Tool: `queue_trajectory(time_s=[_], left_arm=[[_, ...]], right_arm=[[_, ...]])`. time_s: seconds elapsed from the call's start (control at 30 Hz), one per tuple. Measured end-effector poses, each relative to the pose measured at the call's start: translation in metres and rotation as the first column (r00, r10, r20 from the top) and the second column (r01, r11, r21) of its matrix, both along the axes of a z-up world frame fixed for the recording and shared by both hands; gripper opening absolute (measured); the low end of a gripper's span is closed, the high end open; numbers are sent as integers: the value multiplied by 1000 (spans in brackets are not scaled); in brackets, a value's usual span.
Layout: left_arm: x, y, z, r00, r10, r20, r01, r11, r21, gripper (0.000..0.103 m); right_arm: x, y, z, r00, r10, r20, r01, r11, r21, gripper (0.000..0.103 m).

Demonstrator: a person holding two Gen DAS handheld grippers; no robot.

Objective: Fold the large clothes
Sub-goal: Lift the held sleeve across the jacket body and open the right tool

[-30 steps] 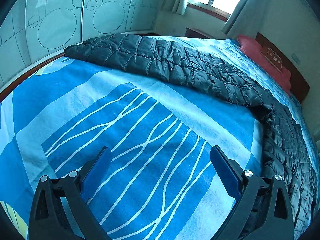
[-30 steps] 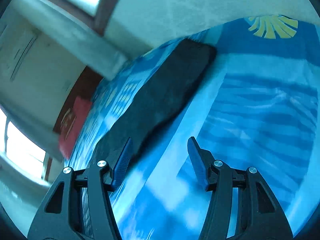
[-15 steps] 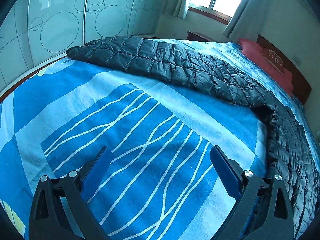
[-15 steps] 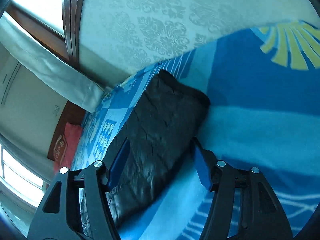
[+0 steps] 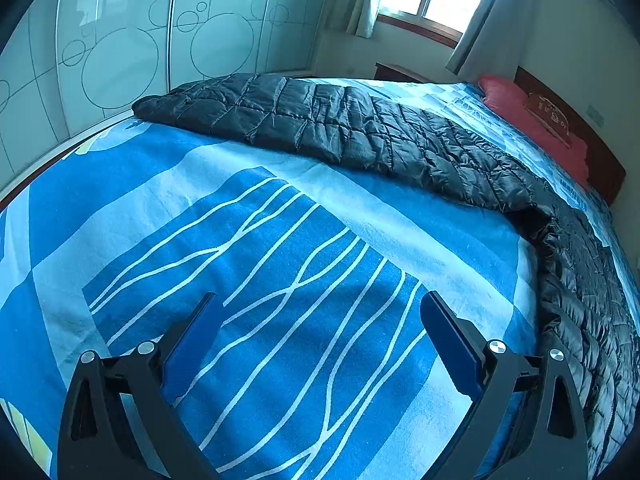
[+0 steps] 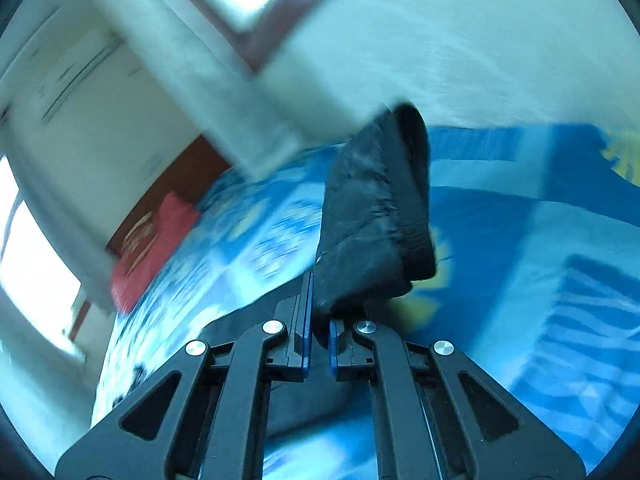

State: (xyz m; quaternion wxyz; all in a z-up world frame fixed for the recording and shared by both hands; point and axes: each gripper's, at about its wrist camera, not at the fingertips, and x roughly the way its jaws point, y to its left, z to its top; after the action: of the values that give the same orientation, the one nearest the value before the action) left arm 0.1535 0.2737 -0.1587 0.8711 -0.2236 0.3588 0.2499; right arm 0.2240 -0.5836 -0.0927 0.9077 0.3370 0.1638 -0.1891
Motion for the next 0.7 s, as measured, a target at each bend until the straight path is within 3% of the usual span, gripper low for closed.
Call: queue_trajectory(time_s=[0.1, 0.27, 0.5, 0.7], left_arm=[[0, 0, 0, 1000, 0, 6, 0, 1000, -2, 98], [-1, 1, -1, 1000, -1, 14, 1, 1000, -1, 98], [-2, 2, -2, 1000, -3, 26, 3, 1000, -1, 98], [-1, -1, -5, 1000, -3, 15, 2, 1000, 24, 98]], right_arm=[[26, 65, 21, 992, 125, -9, -125, 988, -93, 6], [74, 188, 35, 946, 315, -78, -324, 928, -186, 6], [117, 343, 24, 846, 507, -168, -533, 820, -208, 6], [143, 447, 10, 751, 618, -232, -659, 726, -199, 6]])
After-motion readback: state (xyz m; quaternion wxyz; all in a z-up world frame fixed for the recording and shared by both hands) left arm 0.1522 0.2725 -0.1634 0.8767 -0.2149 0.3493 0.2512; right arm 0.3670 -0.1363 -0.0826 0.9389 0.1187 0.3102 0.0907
